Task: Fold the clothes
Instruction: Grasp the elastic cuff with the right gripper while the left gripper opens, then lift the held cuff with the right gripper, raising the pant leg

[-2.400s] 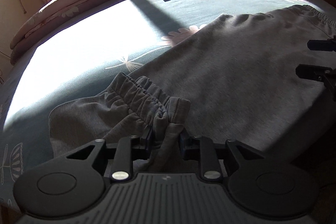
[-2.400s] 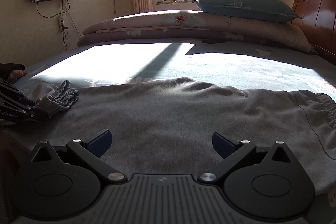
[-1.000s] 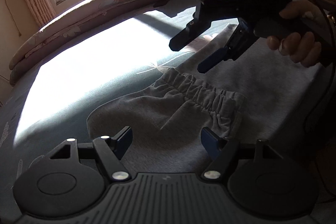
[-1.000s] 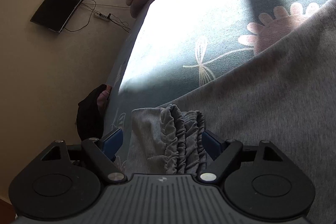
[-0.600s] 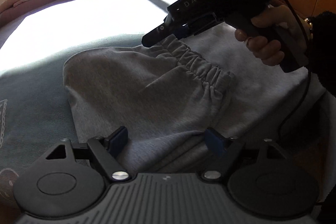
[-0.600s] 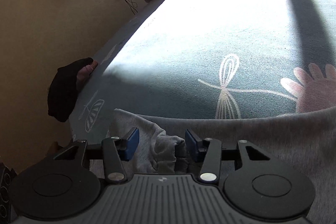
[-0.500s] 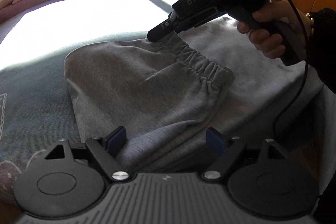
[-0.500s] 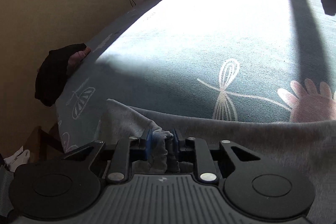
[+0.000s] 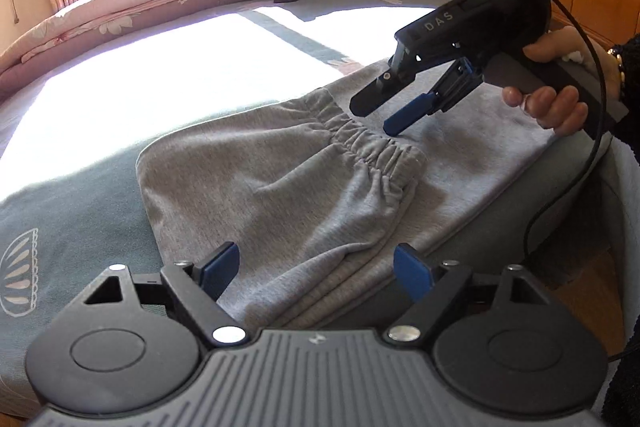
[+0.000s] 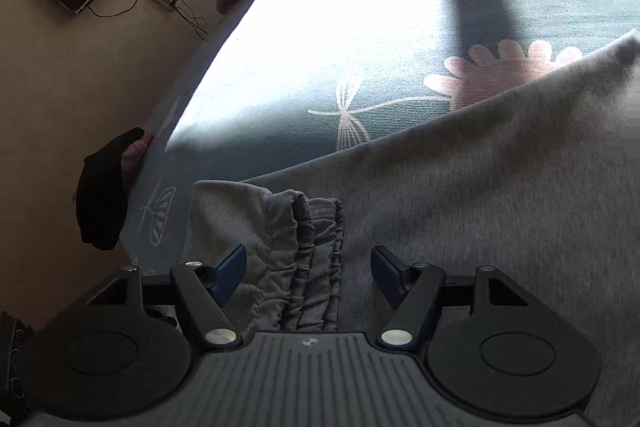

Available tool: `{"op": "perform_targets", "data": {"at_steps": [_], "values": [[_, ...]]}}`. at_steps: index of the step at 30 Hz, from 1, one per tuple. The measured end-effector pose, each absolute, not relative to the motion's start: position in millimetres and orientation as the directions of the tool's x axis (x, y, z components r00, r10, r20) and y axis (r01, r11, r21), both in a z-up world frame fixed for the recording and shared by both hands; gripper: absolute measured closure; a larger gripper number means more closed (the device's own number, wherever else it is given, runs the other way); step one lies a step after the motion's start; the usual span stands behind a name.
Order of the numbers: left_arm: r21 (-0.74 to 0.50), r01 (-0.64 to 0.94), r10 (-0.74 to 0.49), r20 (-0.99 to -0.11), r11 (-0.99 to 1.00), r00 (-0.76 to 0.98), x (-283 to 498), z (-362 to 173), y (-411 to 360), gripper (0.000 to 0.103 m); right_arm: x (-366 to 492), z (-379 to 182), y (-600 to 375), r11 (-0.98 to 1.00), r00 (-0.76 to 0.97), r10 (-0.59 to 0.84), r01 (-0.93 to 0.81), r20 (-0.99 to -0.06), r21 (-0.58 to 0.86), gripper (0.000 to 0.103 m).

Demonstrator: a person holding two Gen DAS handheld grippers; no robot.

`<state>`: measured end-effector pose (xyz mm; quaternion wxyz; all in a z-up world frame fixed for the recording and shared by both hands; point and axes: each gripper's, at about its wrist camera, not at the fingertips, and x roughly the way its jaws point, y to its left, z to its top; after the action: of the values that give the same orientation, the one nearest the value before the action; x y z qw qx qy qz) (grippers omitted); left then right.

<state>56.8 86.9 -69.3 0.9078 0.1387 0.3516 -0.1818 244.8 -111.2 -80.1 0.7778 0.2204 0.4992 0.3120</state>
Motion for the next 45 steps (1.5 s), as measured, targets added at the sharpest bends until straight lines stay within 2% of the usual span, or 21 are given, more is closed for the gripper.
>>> {"op": "perform_targets", "data": {"at_steps": [4,10,15,19,20,22,23,24,27,32,35,36,38,41,43,45], "values": [[0.239,0.449,-0.197,-0.657,0.861,0.728,62,-71,56,0.019,235,-85,-123,0.659,0.296,0.747,-0.214,-0.595,0.721,0.030],[0.279,0.464,-0.181,-0.663,0.840,0.726,62,-74,41,0.019,216,-73,-128,0.560,0.284,0.822,-0.244,-0.494,0.792,0.033],[0.331,0.387,-0.087,-0.652,0.861,0.753,42,-68,63,0.019,205,-80,-113,0.585,0.220,0.811,-0.255,-0.542,0.770,0.038],[0.336,0.314,-0.015,-0.660,0.888,0.751,27,-64,84,0.019,196,-81,-104,0.637,0.253,0.771,-0.324,-0.585,0.699,0.043],[0.329,0.300,-0.006,-0.664,0.896,0.748,24,-64,89,0.019,193,-79,-99,0.657,0.267,0.753,-0.357,-0.601,0.664,0.046],[0.311,0.286,-0.003,-0.672,0.906,0.740,21,-64,94,0.019,187,-74,-89,0.703,0.302,0.704,-0.424,-0.643,0.571,0.063],[0.307,0.281,0.000,-0.675,0.909,0.738,20,-65,94,0.019,184,-72,-84,0.727,0.317,0.674,-0.448,-0.667,0.521,0.086],[0.308,0.282,0.000,-0.675,0.908,0.738,19,-65,94,0.019,182,-70,-82,0.740,0.327,0.655,-0.462,-0.682,0.489,0.093],[0.313,0.301,-0.016,-0.669,0.901,0.743,17,-65,88,0.019,183,-58,-90,0.734,0.349,0.665,-0.469,-0.661,0.491,0.097],[0.334,0.354,-0.058,-0.651,0.874,0.757,25,-65,72,0.019,190,-61,-109,0.763,0.357,0.639,-0.406,-0.681,0.503,0.098],[0.351,0.398,-0.093,-0.641,0.848,0.762,33,-65,57,0.019,192,-72,-127,0.743,0.340,0.669,-0.319,-0.661,0.588,0.084],[0.352,0.415,-0.107,-0.641,0.839,0.760,37,-66,53,0.018,192,-75,-135,0.715,0.337,0.698,-0.282,-0.632,0.640,0.071],[0.360,0.442,-0.128,-0.640,0.821,0.758,43,-68,43,0.018,194,-80,-143,0.689,0.332,0.720,-0.232,-0.609,0.687,0.057],[0.371,0.469,-0.142,-0.644,0.802,0.752,56,-74,29,0.018,200,-93,-137,0.672,0.299,0.734,-0.191,-0.610,0.715,0.056],[0.370,0.487,-0.154,-0.651,0.791,0.744,67,-78,19,0.018,204,-101,-134,0.620,0.275,0.775,-0.160,-0.569,0.768,0.056],[0.365,0.496,-0.156,-0.661,0.788,0.734,76,-84,13,0.018,208,-108,-131,0.572,0.250,0.810,-0.131,-0.531,0.810,0.051]]}}
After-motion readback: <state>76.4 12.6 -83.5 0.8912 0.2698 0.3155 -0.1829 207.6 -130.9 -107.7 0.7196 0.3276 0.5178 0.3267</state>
